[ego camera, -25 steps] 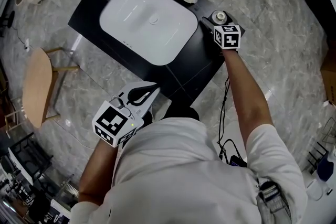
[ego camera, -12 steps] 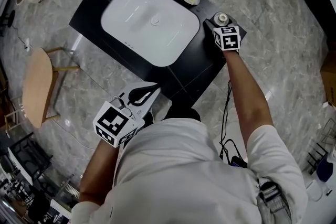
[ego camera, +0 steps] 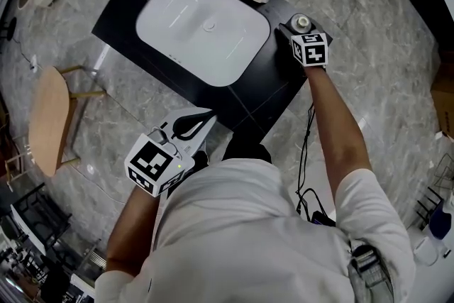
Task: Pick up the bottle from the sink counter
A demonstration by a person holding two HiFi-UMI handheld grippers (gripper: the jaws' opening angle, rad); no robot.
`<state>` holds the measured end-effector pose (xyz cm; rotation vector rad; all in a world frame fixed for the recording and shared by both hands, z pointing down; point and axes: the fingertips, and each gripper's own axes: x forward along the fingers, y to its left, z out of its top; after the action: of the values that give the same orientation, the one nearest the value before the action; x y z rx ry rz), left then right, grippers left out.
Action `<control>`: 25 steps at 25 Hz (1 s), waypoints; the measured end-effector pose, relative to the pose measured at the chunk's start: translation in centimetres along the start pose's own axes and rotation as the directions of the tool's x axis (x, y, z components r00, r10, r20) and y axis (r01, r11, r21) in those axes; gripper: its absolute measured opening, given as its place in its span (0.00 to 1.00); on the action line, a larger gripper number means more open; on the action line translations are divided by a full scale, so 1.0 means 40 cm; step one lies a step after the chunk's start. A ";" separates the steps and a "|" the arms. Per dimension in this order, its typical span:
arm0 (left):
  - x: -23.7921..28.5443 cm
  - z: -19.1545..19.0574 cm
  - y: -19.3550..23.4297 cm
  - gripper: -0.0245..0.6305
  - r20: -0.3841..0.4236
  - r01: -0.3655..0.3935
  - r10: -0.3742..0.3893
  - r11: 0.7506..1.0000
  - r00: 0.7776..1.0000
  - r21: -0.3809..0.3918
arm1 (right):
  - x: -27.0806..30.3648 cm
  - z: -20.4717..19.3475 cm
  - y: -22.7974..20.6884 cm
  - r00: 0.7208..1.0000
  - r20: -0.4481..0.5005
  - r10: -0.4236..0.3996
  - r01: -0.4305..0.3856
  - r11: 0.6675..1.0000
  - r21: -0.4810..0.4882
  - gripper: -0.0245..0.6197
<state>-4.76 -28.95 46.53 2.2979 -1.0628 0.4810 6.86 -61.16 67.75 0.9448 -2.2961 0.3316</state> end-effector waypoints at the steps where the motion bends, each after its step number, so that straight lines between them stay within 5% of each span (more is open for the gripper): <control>1: -0.005 0.000 -0.002 0.05 0.003 0.003 -0.003 1.000 1.000 0.003 | -0.009 0.003 0.002 1.000 0.002 -0.001 0.001 1.000 -0.001 0.58; 25: -0.221 -0.042 -0.045 0.05 0.097 0.107 -0.117 0.990 0.988 0.096 | -0.310 0.159 0.208 0.999 0.044 -0.008 0.008 1.000 0.002 0.58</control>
<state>-8.99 -21.84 42.57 2.4698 -0.9706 0.3771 4.90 -51.30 55.01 0.9713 -2.3319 0.3125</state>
